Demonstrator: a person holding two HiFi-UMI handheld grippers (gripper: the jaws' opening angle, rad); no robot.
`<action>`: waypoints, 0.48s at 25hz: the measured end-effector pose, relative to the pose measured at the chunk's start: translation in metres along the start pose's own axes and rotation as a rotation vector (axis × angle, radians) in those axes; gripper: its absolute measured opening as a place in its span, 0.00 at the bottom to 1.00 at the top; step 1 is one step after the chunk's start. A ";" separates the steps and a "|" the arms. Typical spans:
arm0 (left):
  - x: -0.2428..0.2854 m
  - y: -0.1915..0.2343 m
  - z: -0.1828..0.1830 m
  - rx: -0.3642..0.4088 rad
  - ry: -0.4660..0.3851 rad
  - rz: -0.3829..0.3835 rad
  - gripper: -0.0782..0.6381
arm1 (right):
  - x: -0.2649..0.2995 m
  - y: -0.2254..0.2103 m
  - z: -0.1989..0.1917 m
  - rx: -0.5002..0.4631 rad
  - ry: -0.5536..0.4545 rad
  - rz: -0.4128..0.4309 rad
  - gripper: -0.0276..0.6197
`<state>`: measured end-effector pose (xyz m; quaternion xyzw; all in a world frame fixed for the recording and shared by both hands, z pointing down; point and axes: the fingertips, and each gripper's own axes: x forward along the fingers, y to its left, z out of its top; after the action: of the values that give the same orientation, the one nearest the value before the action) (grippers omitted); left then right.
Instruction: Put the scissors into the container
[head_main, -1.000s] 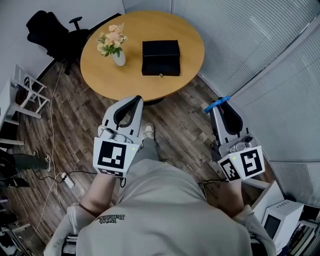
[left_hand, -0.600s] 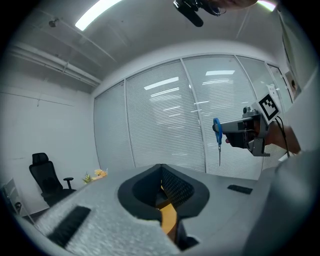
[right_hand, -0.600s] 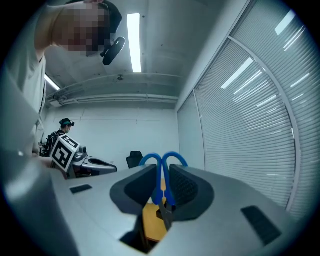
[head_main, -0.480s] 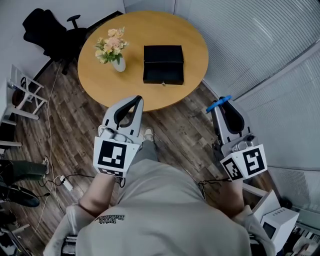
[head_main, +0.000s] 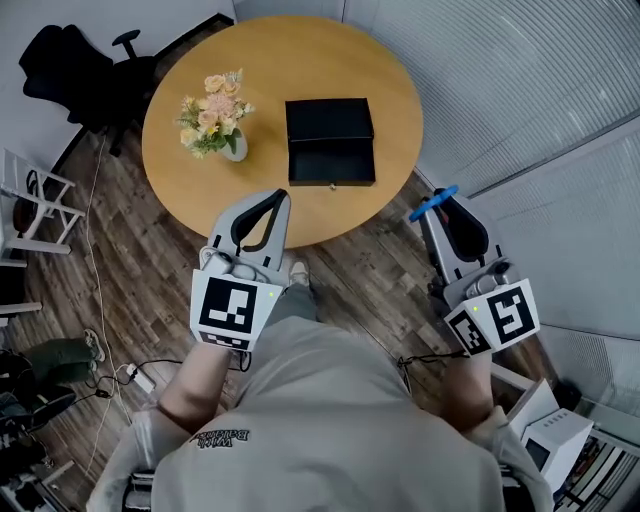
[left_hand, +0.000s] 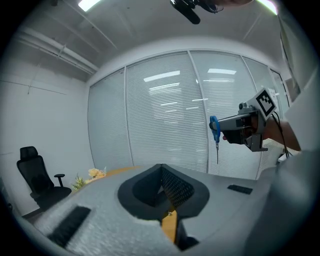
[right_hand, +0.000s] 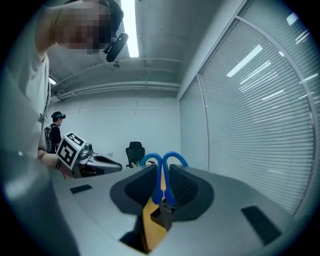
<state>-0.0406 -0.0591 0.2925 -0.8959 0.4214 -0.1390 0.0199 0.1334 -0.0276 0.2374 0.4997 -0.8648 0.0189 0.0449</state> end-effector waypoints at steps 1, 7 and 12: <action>0.004 0.007 -0.001 -0.002 0.001 -0.005 0.14 | 0.008 0.000 0.002 -0.017 0.009 0.006 0.18; 0.032 0.045 -0.010 -0.011 0.013 -0.041 0.14 | 0.062 -0.001 0.001 -0.138 0.124 0.055 0.18; 0.053 0.069 -0.019 -0.020 0.020 -0.079 0.14 | 0.105 -0.004 -0.016 -0.189 0.232 0.074 0.18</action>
<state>-0.0656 -0.1425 0.3126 -0.9106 0.3871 -0.1446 0.0010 0.0857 -0.1191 0.2636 0.4555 -0.8697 -0.0033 0.1903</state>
